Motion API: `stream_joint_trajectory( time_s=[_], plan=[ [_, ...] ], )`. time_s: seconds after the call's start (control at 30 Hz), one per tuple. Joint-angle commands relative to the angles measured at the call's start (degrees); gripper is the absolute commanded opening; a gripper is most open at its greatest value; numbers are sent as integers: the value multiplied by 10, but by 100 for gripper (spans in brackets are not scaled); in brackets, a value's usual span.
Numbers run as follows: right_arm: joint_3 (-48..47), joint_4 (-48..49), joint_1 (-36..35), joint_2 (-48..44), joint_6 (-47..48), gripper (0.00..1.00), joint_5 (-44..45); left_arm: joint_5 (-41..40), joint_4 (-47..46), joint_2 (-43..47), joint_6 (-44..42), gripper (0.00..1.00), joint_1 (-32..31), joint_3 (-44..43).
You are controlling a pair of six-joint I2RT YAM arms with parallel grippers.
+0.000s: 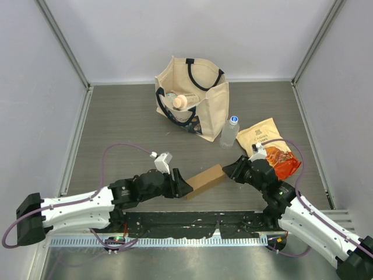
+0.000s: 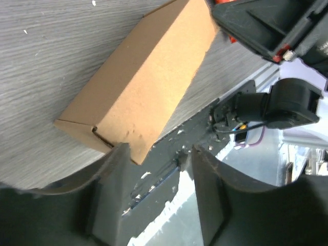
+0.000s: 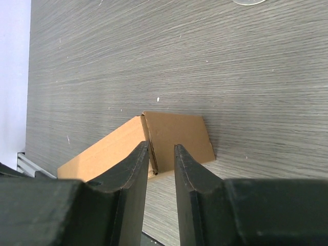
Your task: Fold the paper box
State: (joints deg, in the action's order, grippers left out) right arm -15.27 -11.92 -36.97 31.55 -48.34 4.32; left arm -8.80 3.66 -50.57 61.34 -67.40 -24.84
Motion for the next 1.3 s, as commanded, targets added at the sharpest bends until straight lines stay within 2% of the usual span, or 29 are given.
stream_joint_trajectory(
  time_s=[0.0,0.03,0.13,0.23,0.3,0.33,0.4,0.47,0.57,0.63,0.77,0.93,1.03,1.27],
  plan=[
    [3,-10,1,5,1,31,-7,-58,196,42,-25,66,-3,-77],
    [4,-9,2,2,-1,31,-11,-66,249,43,-22,75,-1,-114],
    [4,-9,1,-18,0,31,-16,-67,337,37,11,85,6,-164],
    [-8,-17,1,-25,7,35,-14,-52,391,28,85,85,25,-176],
    [-24,-22,1,-20,18,36,-15,-40,392,29,149,84,35,-155],
    [-28,-23,1,-14,20,37,-16,-11,358,37,160,83,46,-142],
    [-40,-22,2,-7,30,45,-28,19,292,48,174,83,57,-92],
    [-56,-21,2,4,54,58,-36,37,213,58,193,83,74,-65],
    [-86,-30,1,15,83,67,-67,49,148,56,195,85,87,-35],
    [-96,-34,1,20,111,68,-86,53,96,50,198,86,92,-11],
    [-118,-39,3,70,150,67,-131,77,38,1,200,81,107,13],
    [-123,-45,5,99,162,66,-86,85,-1,-46,166,71,112,3],
    [-127,-30,4,120,163,66,-104,84,-6,-59,163,68,112,1],
    [-70,111,5,135,155,52,-223,83,-16,-74,134,55,118,-14]
  ],
)
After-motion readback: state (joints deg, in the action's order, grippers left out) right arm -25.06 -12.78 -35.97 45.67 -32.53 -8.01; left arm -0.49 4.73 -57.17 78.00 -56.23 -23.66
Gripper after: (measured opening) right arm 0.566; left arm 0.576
